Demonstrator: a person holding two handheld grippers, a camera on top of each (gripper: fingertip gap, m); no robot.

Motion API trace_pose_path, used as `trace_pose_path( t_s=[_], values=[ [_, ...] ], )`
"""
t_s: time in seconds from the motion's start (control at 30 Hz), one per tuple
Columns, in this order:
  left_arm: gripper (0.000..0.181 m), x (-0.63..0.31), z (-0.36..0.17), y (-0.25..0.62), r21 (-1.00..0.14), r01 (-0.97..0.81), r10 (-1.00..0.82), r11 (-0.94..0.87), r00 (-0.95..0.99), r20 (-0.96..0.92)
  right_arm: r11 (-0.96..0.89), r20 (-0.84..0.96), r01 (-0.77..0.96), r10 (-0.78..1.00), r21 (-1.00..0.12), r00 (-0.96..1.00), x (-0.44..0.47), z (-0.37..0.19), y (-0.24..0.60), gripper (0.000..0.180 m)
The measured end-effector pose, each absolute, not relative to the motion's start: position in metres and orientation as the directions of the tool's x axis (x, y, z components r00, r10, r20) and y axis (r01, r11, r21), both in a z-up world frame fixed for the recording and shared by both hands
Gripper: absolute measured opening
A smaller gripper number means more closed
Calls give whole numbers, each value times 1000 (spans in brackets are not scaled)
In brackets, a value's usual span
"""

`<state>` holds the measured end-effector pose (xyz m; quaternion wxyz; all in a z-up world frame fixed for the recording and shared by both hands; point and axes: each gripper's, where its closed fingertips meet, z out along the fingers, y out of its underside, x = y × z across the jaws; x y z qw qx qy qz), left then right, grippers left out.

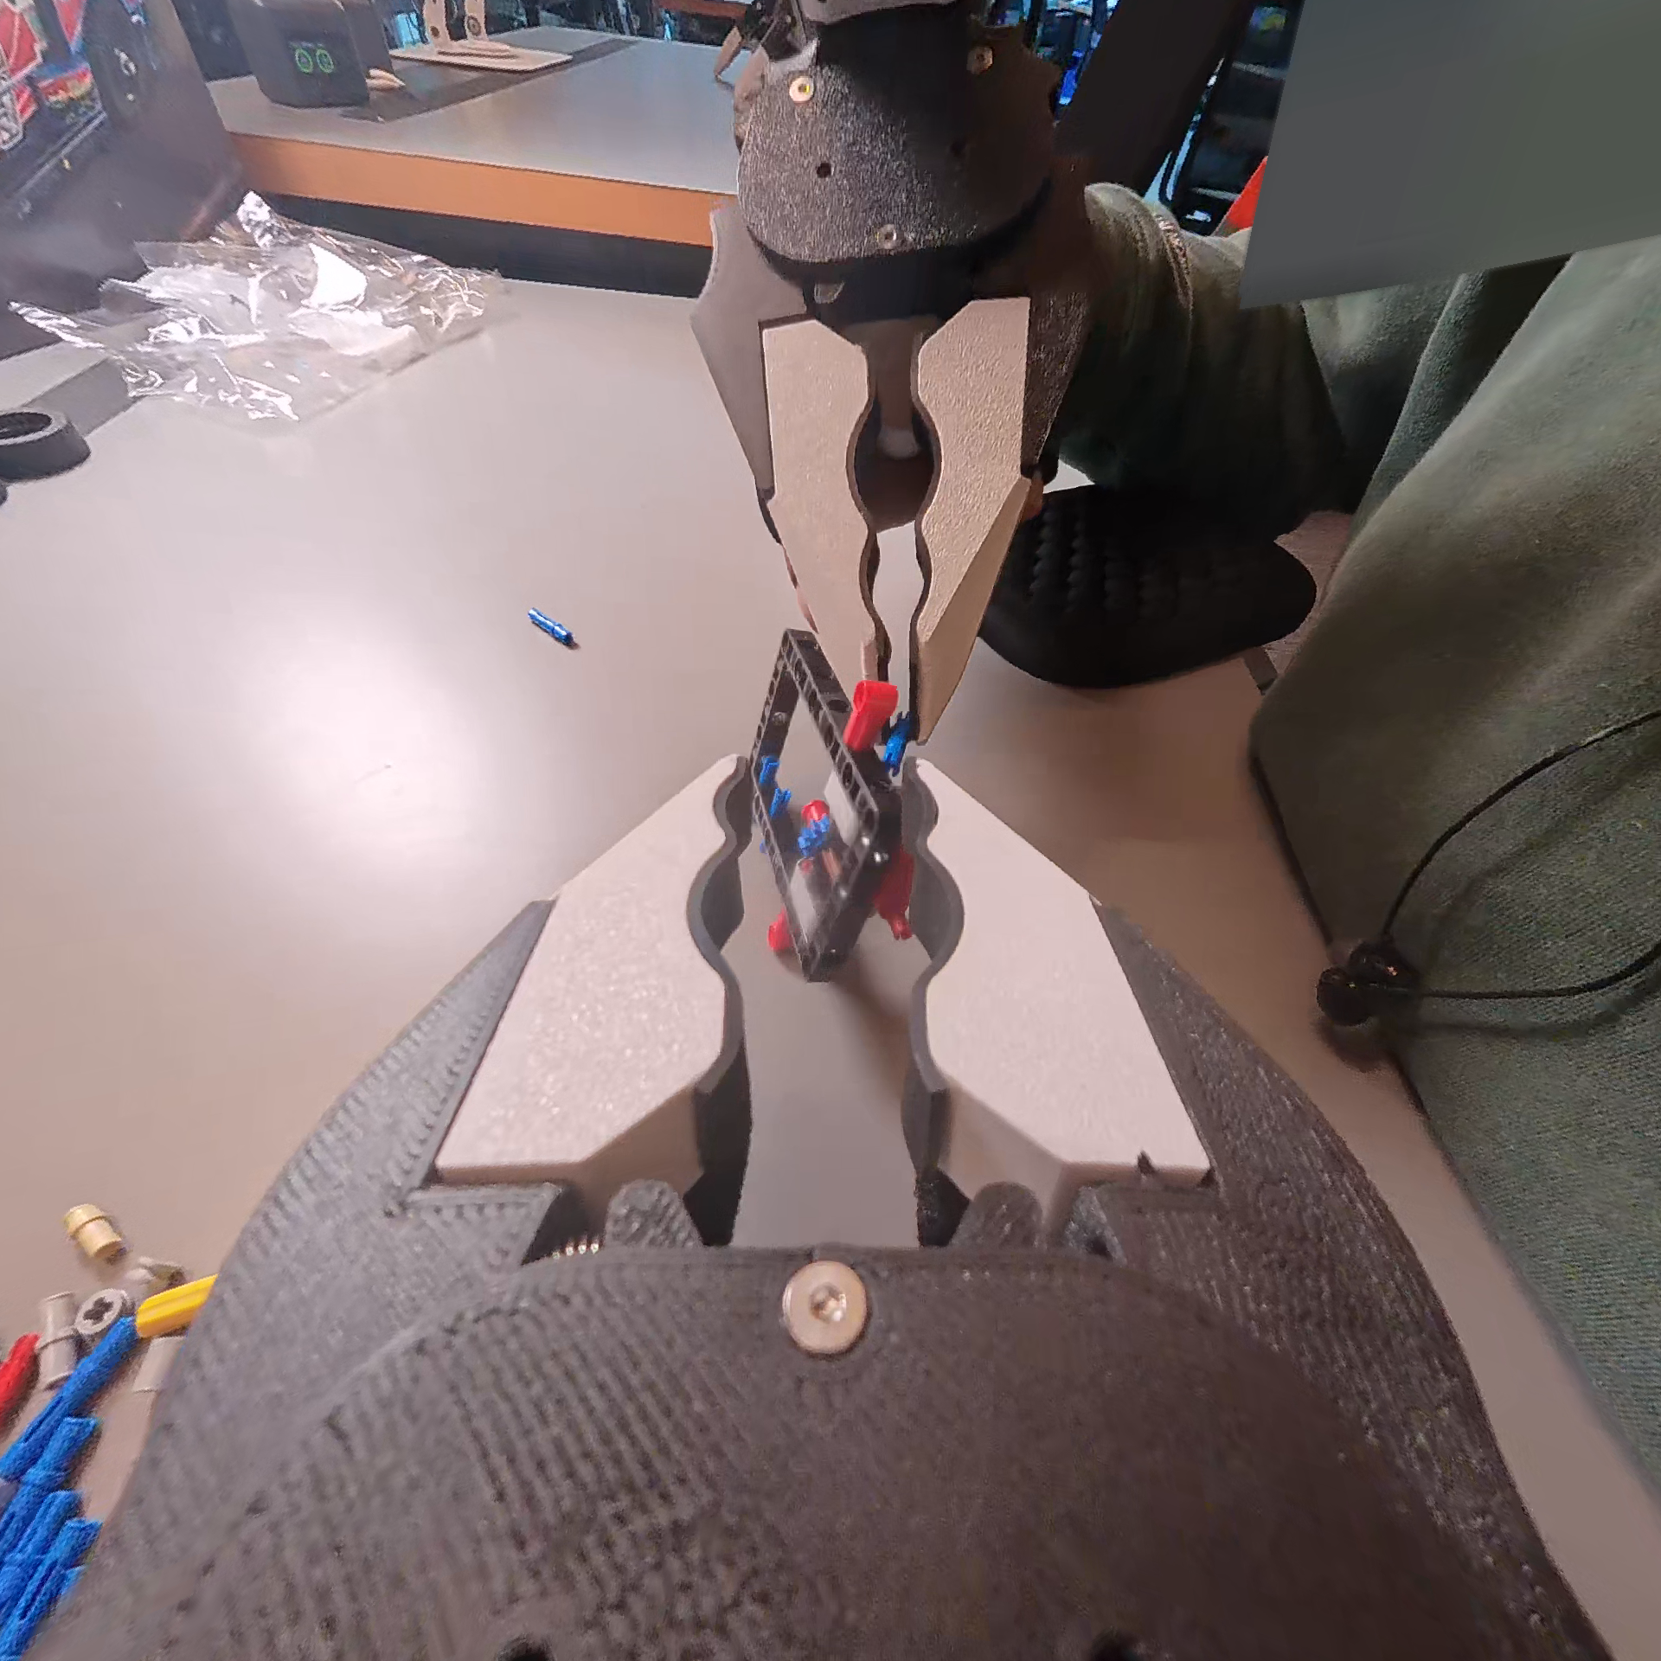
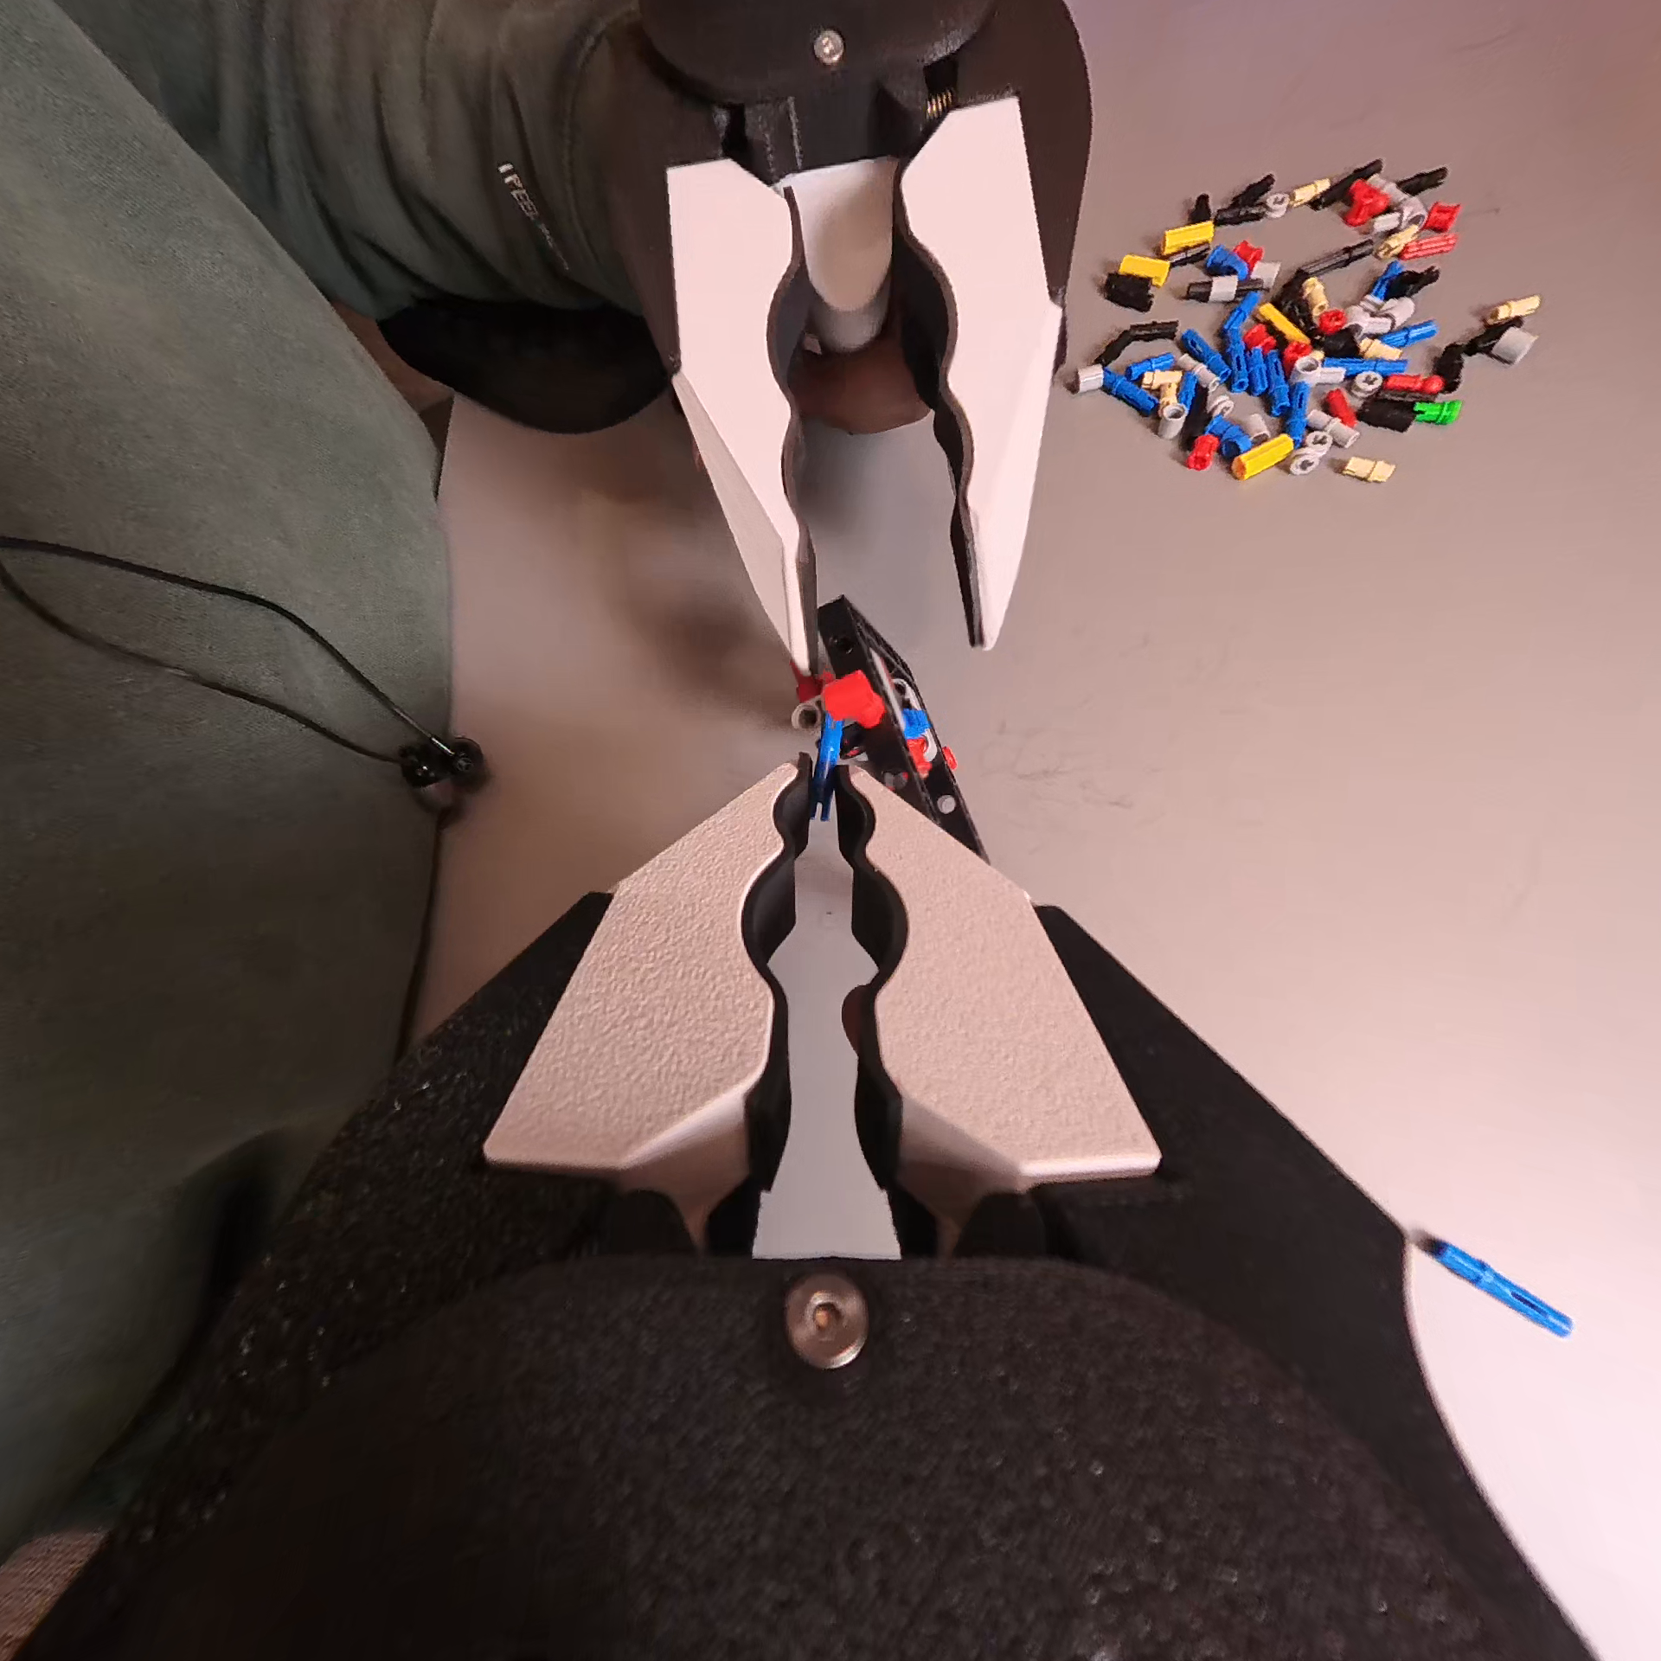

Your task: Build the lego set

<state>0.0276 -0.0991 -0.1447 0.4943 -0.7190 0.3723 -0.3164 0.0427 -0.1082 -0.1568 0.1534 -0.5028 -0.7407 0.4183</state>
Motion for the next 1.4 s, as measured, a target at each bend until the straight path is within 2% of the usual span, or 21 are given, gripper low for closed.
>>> trace_pose_path(
  t_s=[0.17, 0.33, 0.6, 0.9, 1.07, 1.2, 1.4],
  values=[
    [27, 27, -132, -101, -959, -231, -849, -167, 528, 20, 140, -186, 600, 875, -787, -448, 39, -156, -108, 2],
    [12, 30, -131, -109, -924, -376, -853, -67, 502, -142, 103, -208, 576, 870, -811, -448, 35, -152, -108, 2],
    [15, 35, -143, -114, -901, -426, -869, -79, 473, -148, 23, -276, 521, 828, -853, -489, 29, -147, -113, 2],
    [3, 34, -144, -111, -892, -448, -856, -61, 483, -185, -10, -285, 477, 812, -879, -509, 25, -144, -114, 2],
    [3, 32, -142, -108, -914, -392, -856, -105, 503, -117, -22, -264, 433, 819, -901, -510, 23, -141, -109, 3],
    [3, 29, -141, -105, -937, -307, -853, -166, 522, -20, 9, -200, 364, 824, -931, -530, 24, -141, -107, 9],
    [3, 26, -141, -102, -948, -213, -846, -237, 525, 93, 62, -90, 269, 851, -961, -518, 18, -139, -105, 9]
  ],
)
